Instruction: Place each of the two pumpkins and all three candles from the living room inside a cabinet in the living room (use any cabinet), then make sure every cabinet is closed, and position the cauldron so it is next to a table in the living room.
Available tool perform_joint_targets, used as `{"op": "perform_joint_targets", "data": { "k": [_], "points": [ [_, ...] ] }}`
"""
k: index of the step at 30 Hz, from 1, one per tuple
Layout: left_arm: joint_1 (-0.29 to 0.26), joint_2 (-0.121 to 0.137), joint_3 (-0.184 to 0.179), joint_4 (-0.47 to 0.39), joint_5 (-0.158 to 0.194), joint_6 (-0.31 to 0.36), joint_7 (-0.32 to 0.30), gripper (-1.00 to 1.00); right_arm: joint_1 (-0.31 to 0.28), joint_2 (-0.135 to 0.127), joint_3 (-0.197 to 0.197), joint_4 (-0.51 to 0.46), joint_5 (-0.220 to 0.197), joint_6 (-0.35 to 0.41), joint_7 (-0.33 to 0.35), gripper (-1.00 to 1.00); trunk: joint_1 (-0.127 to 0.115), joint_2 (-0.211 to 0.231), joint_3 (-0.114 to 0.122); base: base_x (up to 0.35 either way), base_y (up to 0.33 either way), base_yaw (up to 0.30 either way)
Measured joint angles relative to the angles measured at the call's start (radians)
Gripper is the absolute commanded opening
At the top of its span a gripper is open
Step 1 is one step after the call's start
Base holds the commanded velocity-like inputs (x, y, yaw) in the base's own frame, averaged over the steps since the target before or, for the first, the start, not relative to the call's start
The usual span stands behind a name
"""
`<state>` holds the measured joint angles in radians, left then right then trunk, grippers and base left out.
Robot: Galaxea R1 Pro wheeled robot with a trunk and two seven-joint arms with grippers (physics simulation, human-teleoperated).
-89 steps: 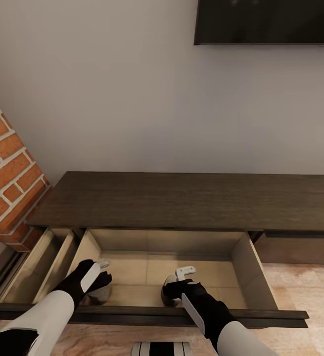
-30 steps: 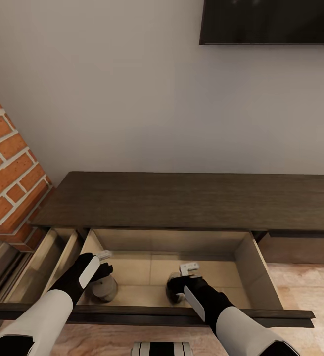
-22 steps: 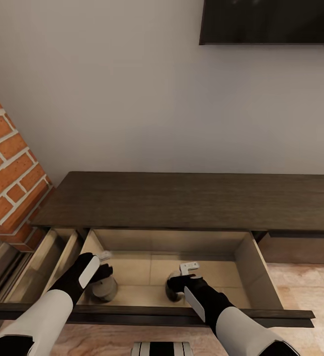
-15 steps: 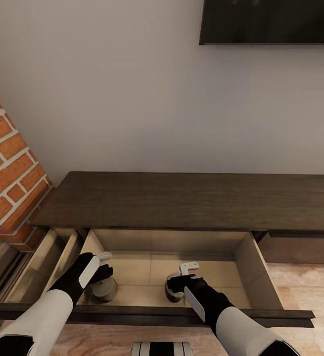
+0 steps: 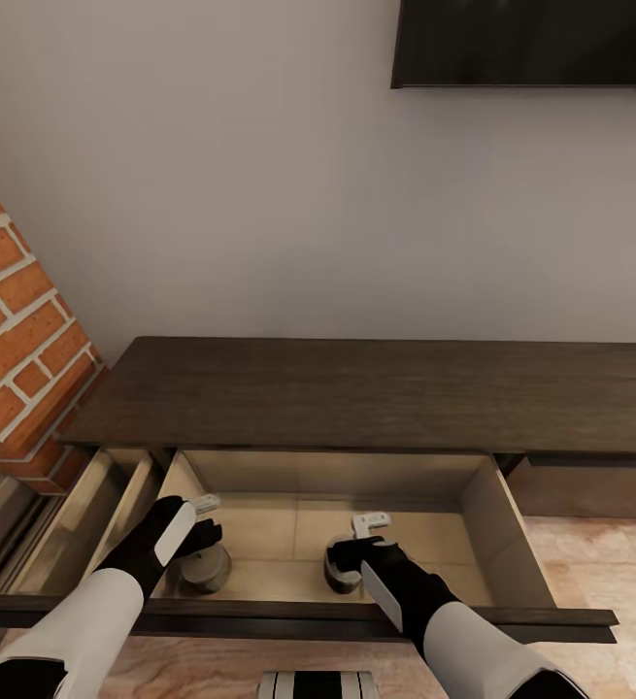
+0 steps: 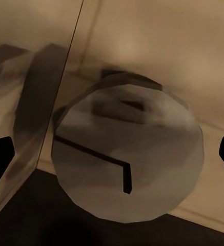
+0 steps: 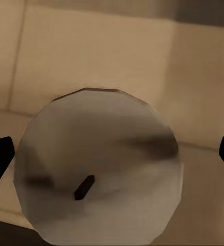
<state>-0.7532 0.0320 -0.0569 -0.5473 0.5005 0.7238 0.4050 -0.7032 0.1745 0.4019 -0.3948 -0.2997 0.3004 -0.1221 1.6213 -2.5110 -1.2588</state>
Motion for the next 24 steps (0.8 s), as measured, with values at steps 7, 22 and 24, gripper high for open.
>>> {"op": "perform_joint_targets", "data": {
  "k": [7,22,24],
  "points": [
    [0.000,-0.001,0.000,0.000,0.000,0.000,0.001,1.00,0.002,0.000,-0.001,-0.102,0.001,0.006,-0.003,1.00,0.000,0.000,0.000,0.000,0.000,0.000],
    [0.000,0.000,0.000,0.001,0.000,0.000,0.002,1.00,0.007,0.000,-0.006,-0.222,0.004,0.143,-0.002,1.00,-0.004,0.002,0.031,0.000,0.000,0.000],
    [0.000,0.000,0.001,0.001,0.000,0.000,0.002,1.00,0.007,0.000,-0.006,-0.225,0.004,0.149,-0.002,1.00,-0.005,0.002,0.039,0.000,0.000,0.000]
  ]
}}
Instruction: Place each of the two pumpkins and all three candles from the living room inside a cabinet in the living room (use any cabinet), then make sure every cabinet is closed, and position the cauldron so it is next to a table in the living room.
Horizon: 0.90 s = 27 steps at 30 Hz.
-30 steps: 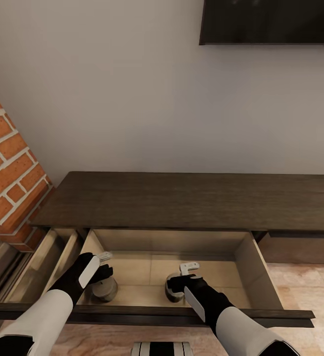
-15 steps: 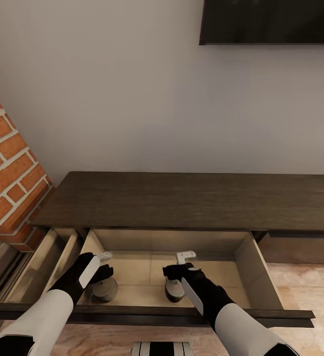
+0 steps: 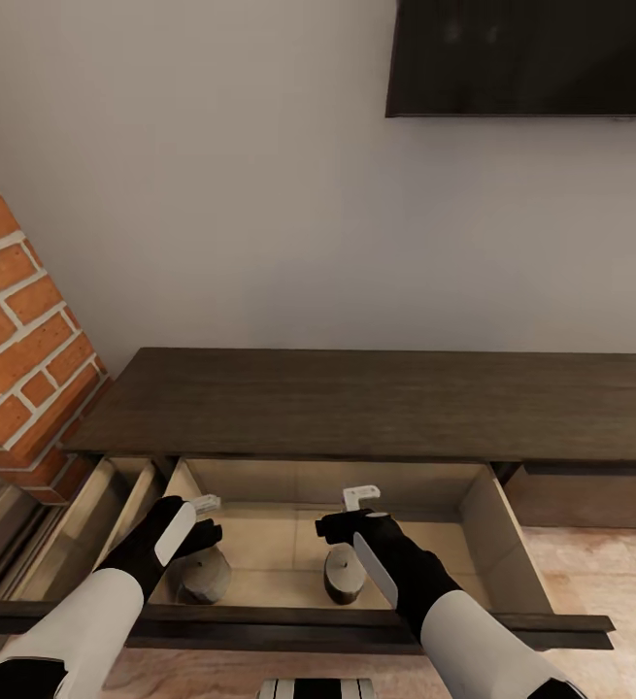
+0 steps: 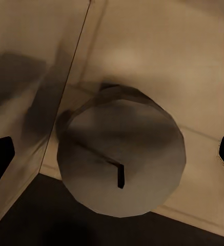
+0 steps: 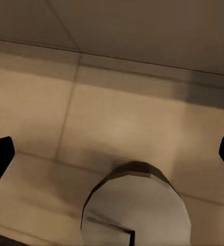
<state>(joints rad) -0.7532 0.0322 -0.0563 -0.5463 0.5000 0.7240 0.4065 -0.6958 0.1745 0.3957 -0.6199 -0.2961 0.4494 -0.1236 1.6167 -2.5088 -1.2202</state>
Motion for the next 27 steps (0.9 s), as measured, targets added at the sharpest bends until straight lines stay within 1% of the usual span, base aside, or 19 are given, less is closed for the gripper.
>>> {"op": "perform_joint_targets", "data": {
  "k": [15,16,18,21,27],
  "points": [
    [0.000,-0.003,-0.004,0.002,0.002,-0.001,-0.002,1.00,-0.001,0.000,0.001,0.000,-0.002,0.006,0.001,1.00,-0.007,0.003,0.058,0.000,0.000,0.000],
    [0.001,-0.006,-0.004,0.007,0.002,-0.002,-0.002,1.00,-0.001,0.000,0.002,0.000,-0.003,0.017,0.001,1.00,-0.007,0.004,0.062,0.000,0.000,0.000],
    [0.002,-0.006,-0.004,0.009,0.001,-0.002,-0.002,1.00,-0.001,0.000,0.000,-0.001,0.000,0.077,0.003,1.00,-0.008,0.004,0.070,-0.192,0.026,0.000],
    [0.002,-0.003,-0.004,0.005,0.002,-0.002,-0.002,1.00,-0.001,0.000,0.000,-0.011,0.000,0.092,0.008,1.00,-0.009,0.005,0.081,-0.202,0.010,0.000],
    [0.002,-0.003,-0.004,0.003,0.002,-0.002,-0.002,1.00,-0.001,-0.007,0.000,-0.040,0.000,0.111,0.010,1.00,-0.012,0.006,0.104,-0.038,0.002,0.000]
  ]
}}
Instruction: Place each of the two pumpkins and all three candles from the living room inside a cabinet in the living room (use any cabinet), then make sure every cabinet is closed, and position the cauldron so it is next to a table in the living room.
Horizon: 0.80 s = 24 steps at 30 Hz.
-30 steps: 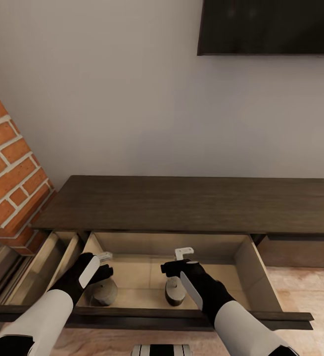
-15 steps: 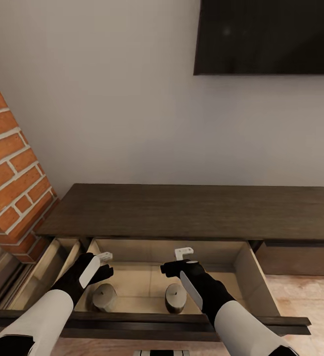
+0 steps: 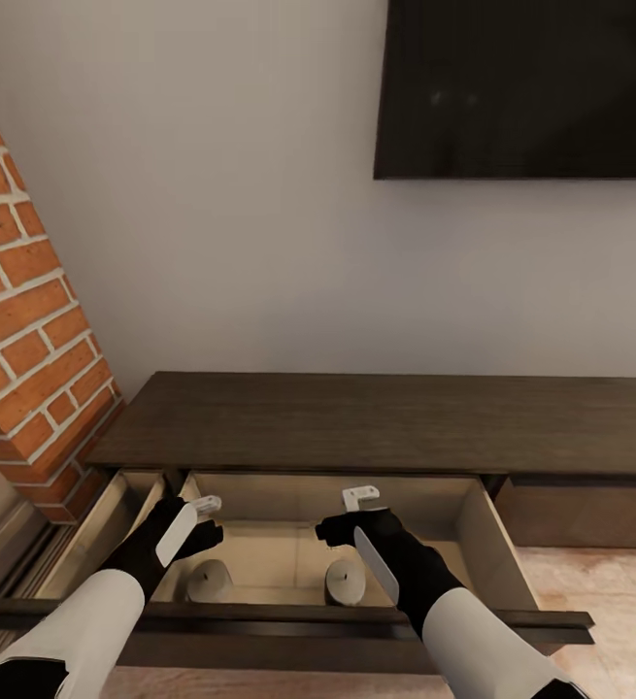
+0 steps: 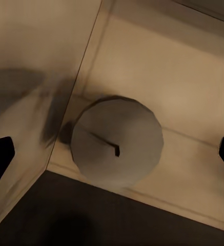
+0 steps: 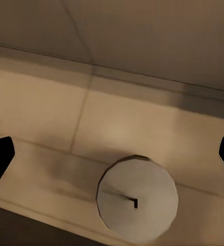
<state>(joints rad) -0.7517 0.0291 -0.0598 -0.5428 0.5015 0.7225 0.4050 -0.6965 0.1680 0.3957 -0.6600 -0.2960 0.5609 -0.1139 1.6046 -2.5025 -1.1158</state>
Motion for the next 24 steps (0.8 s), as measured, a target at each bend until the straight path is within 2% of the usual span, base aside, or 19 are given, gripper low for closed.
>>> {"op": "perform_joint_targets", "data": {
  "k": [10,24],
  "points": [
    [0.000,0.001,0.000,0.001,0.000,0.000,0.000,1.00,0.000,0.000,0.000,-0.023,0.000,0.002,0.001,1.00,-0.005,0.002,0.039,-0.001,0.000,0.000],
    [0.000,0.002,0.002,-0.002,0.000,0.000,0.000,1.00,0.003,0.002,0.002,-0.050,-0.001,0.002,0.002,1.00,-0.057,0.098,0.083,0.000,0.000,0.000]
  ]
}}
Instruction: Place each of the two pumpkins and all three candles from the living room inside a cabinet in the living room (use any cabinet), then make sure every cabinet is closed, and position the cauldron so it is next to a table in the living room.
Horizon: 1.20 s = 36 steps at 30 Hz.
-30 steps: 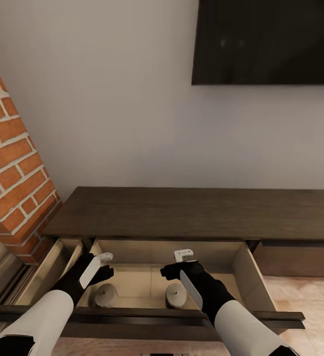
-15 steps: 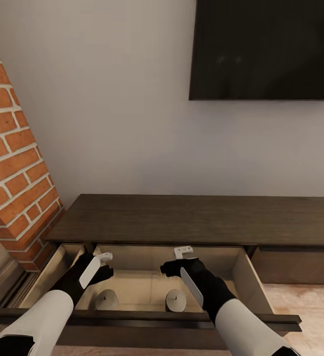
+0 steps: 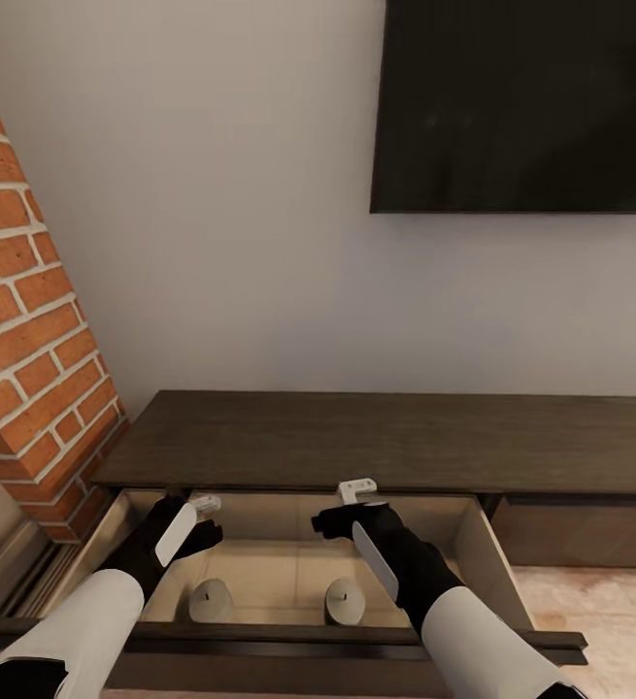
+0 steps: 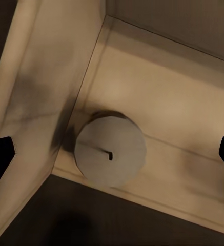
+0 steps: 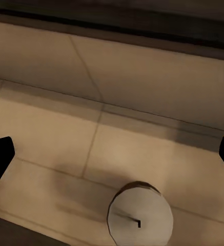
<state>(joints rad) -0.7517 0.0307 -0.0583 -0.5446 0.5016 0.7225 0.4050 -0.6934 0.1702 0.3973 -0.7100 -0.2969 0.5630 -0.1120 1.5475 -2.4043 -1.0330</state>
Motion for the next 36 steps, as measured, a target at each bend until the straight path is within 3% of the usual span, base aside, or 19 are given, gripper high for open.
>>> {"op": "perform_joint_targets", "data": {
  "k": [36],
  "points": [
    [0.000,0.001,0.004,0.004,0.000,0.000,0.000,1.00,0.002,0.002,-0.002,0.015,-0.005,-0.002,0.000,1.00,-0.138,0.252,0.112,0.000,0.000,0.007]
  ]
}}
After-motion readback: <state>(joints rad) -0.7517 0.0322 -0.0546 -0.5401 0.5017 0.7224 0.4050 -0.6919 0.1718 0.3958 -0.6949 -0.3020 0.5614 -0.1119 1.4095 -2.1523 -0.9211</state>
